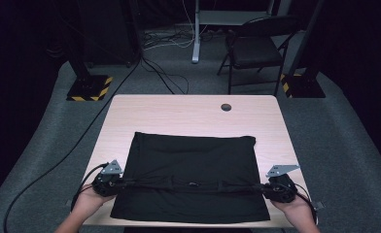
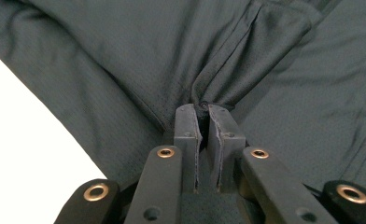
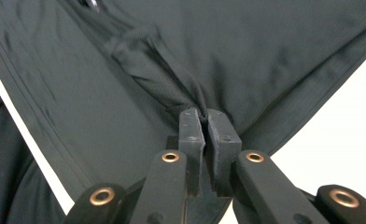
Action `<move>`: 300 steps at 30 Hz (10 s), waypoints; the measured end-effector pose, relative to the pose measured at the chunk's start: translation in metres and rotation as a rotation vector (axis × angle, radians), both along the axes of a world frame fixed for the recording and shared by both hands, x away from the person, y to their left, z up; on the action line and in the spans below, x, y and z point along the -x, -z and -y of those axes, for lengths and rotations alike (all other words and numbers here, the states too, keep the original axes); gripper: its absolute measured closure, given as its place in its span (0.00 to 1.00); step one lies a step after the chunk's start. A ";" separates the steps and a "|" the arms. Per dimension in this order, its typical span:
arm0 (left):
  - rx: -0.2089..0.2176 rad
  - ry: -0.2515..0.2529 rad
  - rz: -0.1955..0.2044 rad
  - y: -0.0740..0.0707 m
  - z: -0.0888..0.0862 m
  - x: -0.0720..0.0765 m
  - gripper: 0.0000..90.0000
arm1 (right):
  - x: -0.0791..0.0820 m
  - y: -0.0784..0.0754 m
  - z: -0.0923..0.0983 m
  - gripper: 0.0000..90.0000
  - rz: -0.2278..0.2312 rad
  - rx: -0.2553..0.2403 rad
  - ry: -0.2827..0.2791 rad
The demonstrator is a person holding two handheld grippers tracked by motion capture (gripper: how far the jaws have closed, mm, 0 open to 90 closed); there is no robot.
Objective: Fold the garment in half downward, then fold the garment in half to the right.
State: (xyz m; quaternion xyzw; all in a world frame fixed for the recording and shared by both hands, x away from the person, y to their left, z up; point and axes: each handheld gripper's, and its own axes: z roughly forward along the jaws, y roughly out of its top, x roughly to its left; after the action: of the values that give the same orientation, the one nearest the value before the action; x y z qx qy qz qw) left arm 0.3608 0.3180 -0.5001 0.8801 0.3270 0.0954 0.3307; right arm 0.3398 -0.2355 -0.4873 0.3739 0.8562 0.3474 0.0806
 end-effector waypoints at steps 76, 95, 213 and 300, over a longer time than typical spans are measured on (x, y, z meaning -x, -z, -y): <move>0.069 -0.060 0.159 -0.093 0.004 -0.075 0.92 | -0.072 -0.094 -0.009 0.96 0.252 -0.065 0.086; 0.048 -0.034 -0.023 -0.002 -0.008 -0.034 0.91 | -0.027 -0.004 0.006 0.95 0.034 -0.049 0.078; -0.019 -0.013 0.078 0.027 0.081 -0.093 0.11 | -0.045 0.035 -0.049 0.16 0.135 0.092 0.197; -0.012 -0.065 0.071 0.005 0.067 -0.098 0.14 | -0.030 0.036 -0.143 0.19 0.112 0.088 -0.115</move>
State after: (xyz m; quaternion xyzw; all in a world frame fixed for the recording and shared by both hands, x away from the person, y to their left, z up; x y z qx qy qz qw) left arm 0.4584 0.2512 -0.5055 0.8670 0.3432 0.1391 0.3334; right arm 0.3698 -0.0921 -0.5230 0.3000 0.8849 0.3339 0.1246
